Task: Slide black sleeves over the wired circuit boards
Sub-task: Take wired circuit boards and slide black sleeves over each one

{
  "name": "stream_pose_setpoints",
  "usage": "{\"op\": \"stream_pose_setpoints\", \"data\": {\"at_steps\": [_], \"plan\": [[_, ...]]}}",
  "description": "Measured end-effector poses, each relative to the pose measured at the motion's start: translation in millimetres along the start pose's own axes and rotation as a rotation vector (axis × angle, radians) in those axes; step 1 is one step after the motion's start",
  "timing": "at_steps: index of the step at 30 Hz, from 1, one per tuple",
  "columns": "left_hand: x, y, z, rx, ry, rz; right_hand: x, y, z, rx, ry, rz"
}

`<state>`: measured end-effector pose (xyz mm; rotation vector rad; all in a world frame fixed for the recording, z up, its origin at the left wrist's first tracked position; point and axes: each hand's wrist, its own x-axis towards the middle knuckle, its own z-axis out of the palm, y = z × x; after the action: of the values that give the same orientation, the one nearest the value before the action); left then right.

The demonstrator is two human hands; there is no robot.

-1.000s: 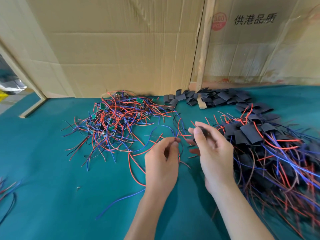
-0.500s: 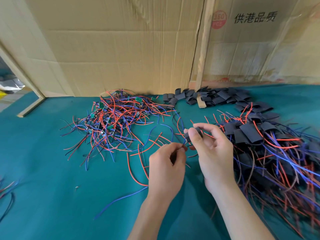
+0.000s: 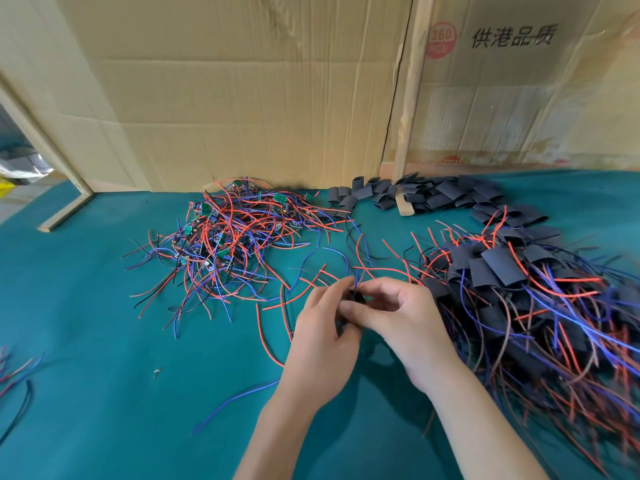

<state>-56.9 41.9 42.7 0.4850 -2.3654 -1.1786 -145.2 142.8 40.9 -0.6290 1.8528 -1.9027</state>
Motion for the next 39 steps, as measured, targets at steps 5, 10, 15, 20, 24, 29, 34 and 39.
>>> {"op": "stream_pose_setpoints", "data": {"at_steps": [5, 10, 15, 20, 24, 29, 34, 39], "plan": [[-4, -3, -5, 0.021, -0.04, 0.023, -1, -3, 0, 0.026, -0.117, 0.027], [-5, -10, -6, 0.151, -0.06, 0.103, -1, -1, 3, 0.01, 0.05, -0.046], [-9, -14, 0, 0.198, -0.079, 0.115, -1, 0, 7, 0.069, 0.129, -0.091], [-12, -13, 5, 0.262, -0.047, 0.175, -1, -8, 6, 0.155, 0.192, -0.228], [-13, -11, 4, 0.329, -0.008, 0.212, 0, -14, 3, 0.278, 0.2, -0.254], [-17, -4, 9, 0.253, -0.052, 0.272, 0, -14, 2, 0.331, 0.218, -0.209], [-12, -6, 12, 0.119, -0.018, 0.214, 0, -18, 1, 0.429, 0.163, -0.181], [7, 3, 4, -0.381, 0.064, -0.157, -2, -19, 3, 0.301, 0.162, -0.146]]}}
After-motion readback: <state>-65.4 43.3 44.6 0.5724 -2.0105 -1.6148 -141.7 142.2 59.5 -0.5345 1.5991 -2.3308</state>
